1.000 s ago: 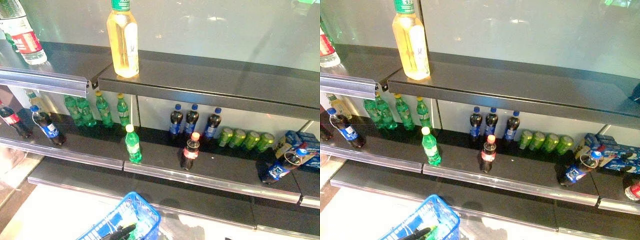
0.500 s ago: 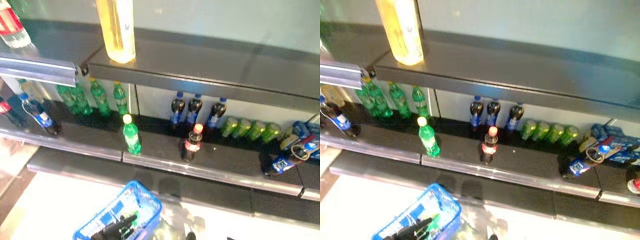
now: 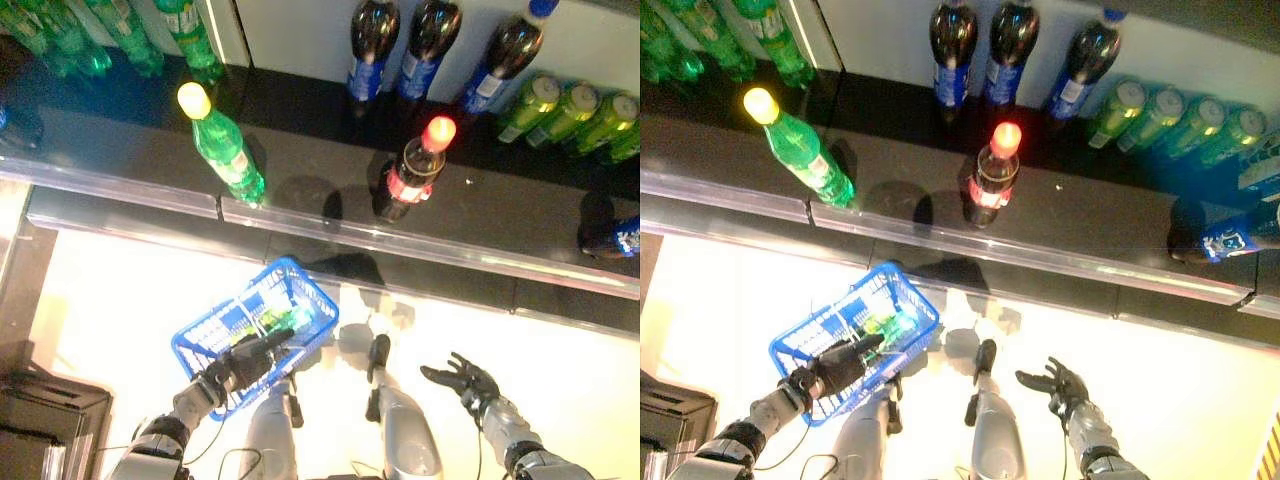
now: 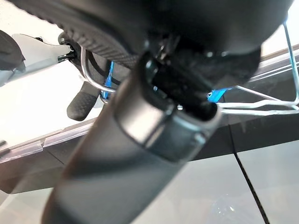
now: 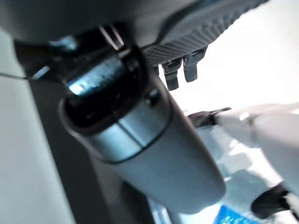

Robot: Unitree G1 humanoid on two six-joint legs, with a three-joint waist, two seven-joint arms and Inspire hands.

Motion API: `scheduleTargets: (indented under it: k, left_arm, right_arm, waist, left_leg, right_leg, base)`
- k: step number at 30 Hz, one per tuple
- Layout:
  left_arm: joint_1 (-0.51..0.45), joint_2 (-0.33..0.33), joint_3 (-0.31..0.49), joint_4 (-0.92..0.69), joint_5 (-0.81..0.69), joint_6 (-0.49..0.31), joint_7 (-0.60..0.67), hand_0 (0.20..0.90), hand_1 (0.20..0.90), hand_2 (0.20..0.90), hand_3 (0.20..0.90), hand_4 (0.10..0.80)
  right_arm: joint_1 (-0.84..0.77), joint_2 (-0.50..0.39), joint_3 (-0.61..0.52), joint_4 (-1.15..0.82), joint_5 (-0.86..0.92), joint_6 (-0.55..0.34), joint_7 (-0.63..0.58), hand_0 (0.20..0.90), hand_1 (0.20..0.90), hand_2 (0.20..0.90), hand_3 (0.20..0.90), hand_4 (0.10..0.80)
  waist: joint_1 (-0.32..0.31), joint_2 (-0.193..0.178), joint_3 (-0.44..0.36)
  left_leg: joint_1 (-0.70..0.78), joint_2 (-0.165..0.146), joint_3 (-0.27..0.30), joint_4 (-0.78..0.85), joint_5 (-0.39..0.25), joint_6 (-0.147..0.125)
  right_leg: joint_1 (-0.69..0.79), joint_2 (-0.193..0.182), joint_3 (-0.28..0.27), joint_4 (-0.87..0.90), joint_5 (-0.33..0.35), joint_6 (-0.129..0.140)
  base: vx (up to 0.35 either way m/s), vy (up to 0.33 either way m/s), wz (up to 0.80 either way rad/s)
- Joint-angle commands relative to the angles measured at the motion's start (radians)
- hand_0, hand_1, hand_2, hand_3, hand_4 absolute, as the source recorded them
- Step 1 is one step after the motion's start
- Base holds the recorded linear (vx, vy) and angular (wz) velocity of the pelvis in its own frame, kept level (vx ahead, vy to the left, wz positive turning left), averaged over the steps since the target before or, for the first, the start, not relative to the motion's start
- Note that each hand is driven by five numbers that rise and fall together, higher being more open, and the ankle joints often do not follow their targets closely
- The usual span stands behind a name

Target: Pick up the drink and place into the basket.

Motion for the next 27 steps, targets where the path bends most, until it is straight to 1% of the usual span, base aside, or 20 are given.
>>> scheduleTargets:
  k: [1,4,6,7,8,9,12,15,21,25,27]
  left_arm:
    - [0.038,-0.036,-0.013,-0.111,-0.132,-0.018,-0.109,0.3,0.3,0.3,0.2,0.1]
    - [0.05,-0.035,-0.027,-0.133,-0.138,-0.027,-0.102,0.3,0.3,0.3,0.2,0.1]
    - [0.068,-0.026,-0.036,-0.159,-0.15,-0.029,-0.097,0.3,0.3,0.3,0.2,0.1]
    - [0.074,-0.025,-0.037,-0.165,-0.151,-0.031,-0.093,0.3,0.3,0.3,0.2,0.1]
    - [0.08,-0.02,-0.04,-0.173,-0.159,-0.032,-0.091,0.3,0.3,0.3,0.2,0.1]
    - [0.088,-0.015,-0.043,-0.189,-0.164,-0.031,-0.084,0.3,0.3,0.3,0.2,0.1]
    - [0.119,-0.002,-0.042,-0.225,-0.175,-0.036,-0.075,0.3,0.3,0.3,0.2,0.1]
    - [0.138,0.01,-0.038,-0.251,-0.18,-0.035,-0.074,0.3,0.3,0.3,0.2,0.1]
    - [0.152,0.023,-0.047,-0.262,-0.19,-0.044,-0.08,0.3,0.3,0.3,0.2,0.1]
    - [0.161,0.028,-0.057,-0.267,-0.202,-0.054,-0.083,0.3,0.3,0.3,0.2,0.1]
    - [0.158,0.033,-0.058,-0.267,-0.213,-0.056,-0.083,0.3,0.3,0.3,0.2,0.1]
  right_arm:
    - [0.023,-0.063,0.041,-0.092,0.08,-0.117,-0.015,0.9,0.9,0.9,0.9,0.8]
    - [0.021,-0.062,0.071,-0.197,0.074,-0.151,-0.031,0.9,0.9,0.9,0.9,0.8]
    - [0.03,-0.066,0.097,-0.315,0.042,-0.158,-0.067,0.9,0.9,0.9,0.9,0.8]
    - [0.035,-0.069,0.106,-0.343,0.024,-0.169,-0.075,0.9,0.9,0.9,0.9,0.8]
    - [0.039,-0.073,0.118,-0.386,-0.01,-0.182,-0.082,0.9,0.9,0.9,0.9,0.8]
    - [0.047,-0.078,0.14,-0.465,-0.071,-0.179,-0.123,0.9,0.9,0.9,0.9,0.8]
    - [0.075,-0.113,0.19,-0.642,-0.234,-0.163,-0.187,0.9,0.9,0.9,0.9,0.8]
    - [0.094,-0.153,0.214,-0.758,-0.372,-0.155,-0.185,0.9,0.9,0.9,0.9,0.8]
    - [0.104,-0.228,0.243,-0.889,-0.46,-0.177,-0.167,0.9,0.9,0.9,0.9,0.8]
    - [0.101,-0.293,0.251,-0.979,-0.591,-0.2,-0.231,0.9,0.9,0.9,0.9,0.8]
    - [0.095,-0.326,0.248,-1.018,-0.627,-0.205,-0.256,0.9,0.9,0.9,0.9,0.8]
  waist:
    - [0.019,0.012,-0.053]
    - [0.019,0.013,-0.046]
    - [0.019,0.014,-0.041]
    - [0.018,0.014,-0.04]
    - [0.016,0.013,-0.038]
    - [0.015,0.012,-0.038]
    - [0.009,0.006,-0.035]
    - [0.004,0.002,-0.032]
    - [-0.002,-0.004,-0.028]
    - [-0.008,-0.003,-0.022]
    - [-0.012,-0.002,-0.019]
  left_leg:
    - [-0.107,-0.001,-0.014,0.154,-0.053,0.017]
    - [-0.111,0.001,-0.015,0.158,-0.056,0.019]
    - [-0.11,0.002,-0.013,0.159,-0.057,0.019]
    - [-0.1,0.002,-0.021,0.166,-0.081,0.01]
    - [-0.1,0.004,-0.019,0.168,-0.081,0.01]
    - [-0.1,0.005,-0.017,0.17,-0.083,0.012]
    - [-0.098,0.008,-0.015,0.174,-0.082,0.012]
    - [-0.096,0.01,-0.013,0.177,-0.083,0.013]
    - [-0.092,0.015,-0.01,0.184,-0.086,0.013]
    - [-0.085,0.02,-0.005,0.175,-0.081,0.011]
    - [-0.083,0.021,-0.002,0.17,-0.079,0.01]
  right_leg:
    - [-0.115,-0.041,0.041,0.259,-0.123,0.033]
    - [-0.122,-0.045,0.041,0.27,-0.125,0.038]
    - [-0.124,-0.049,0.04,0.273,-0.124,0.043]
    - [-0.115,-0.051,0.046,0.284,-0.147,0.054]
    - [-0.115,-0.053,0.047,0.286,-0.147,0.056]
    - [-0.114,-0.054,0.047,0.286,-0.146,0.057]
    - [-0.108,-0.054,0.045,0.282,-0.145,0.058]
    - [-0.105,-0.055,0.046,0.284,-0.148,0.061]
    - [-0.099,-0.054,0.047,0.289,-0.154,0.062]
    - [-0.091,-0.052,0.048,0.284,-0.155,0.064]
    - [-0.09,-0.051,0.049,0.282,-0.155,0.067]
  base:
    - [-0.073,-0.016,0.11]
    - [-0.053,-0.015,0.09]
    - [-0.023,-0.005,0.03]
    - [0.034,-0.009,0.04]
    - [0.035,-0.015,0.03]
    - [-0.036,-0.023,0.03]
    - [0.0,0.0,0.0]
    - [-0.014,-0.009,0.03]
    - [-0.008,-0.011,0.04]
    - [0.0,0.0,0.0]
    - [0.0,0.0,0.0]
